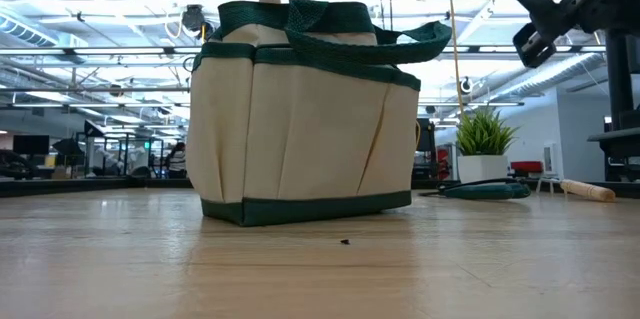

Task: Pick & Place Garden tools in Gardening bag
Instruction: Put the brown hand rake into the gardening bag

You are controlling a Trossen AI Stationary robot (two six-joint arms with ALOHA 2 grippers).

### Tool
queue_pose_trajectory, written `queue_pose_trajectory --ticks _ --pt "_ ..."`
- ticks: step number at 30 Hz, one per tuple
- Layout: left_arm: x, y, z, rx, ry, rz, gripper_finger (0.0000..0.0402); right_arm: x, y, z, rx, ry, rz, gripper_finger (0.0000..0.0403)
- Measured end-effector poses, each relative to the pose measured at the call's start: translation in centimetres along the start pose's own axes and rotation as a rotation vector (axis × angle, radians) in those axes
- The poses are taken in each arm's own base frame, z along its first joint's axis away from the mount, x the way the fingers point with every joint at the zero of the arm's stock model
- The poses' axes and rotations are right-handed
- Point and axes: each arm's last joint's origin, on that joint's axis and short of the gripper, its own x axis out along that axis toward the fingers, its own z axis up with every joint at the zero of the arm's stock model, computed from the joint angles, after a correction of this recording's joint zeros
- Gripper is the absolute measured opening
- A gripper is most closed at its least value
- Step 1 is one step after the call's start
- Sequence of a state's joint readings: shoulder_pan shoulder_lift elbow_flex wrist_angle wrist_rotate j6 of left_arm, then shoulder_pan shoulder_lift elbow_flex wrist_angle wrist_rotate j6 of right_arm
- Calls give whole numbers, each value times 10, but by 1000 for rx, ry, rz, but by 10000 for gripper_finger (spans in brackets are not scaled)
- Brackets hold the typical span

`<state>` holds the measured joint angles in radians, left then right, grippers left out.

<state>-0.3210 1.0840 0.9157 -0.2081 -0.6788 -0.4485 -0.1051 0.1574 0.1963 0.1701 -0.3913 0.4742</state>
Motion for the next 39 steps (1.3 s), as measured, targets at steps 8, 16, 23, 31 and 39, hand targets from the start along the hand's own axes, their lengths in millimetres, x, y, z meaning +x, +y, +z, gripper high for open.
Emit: queue_pose_trajectory --ticks 8,16,23,31,39 --pt "0 -1 1 -51 -10 -5 212 0 4 8 -54 -81 43 130" --pt "-1 0 3 -21 42 -129 212 0 5 9 -91 -90 46 130" --pt "-11 11 10 51 61 -208 212 -1 4 10 -83 -115 -2 130" --pt "-22 36 -22 37 -68 -300 212 -1 3 10 -82 -128 -28 130" --pt "-32 64 -68 -15 -185 -361 212 1 5 19 -109 -159 -73 130"
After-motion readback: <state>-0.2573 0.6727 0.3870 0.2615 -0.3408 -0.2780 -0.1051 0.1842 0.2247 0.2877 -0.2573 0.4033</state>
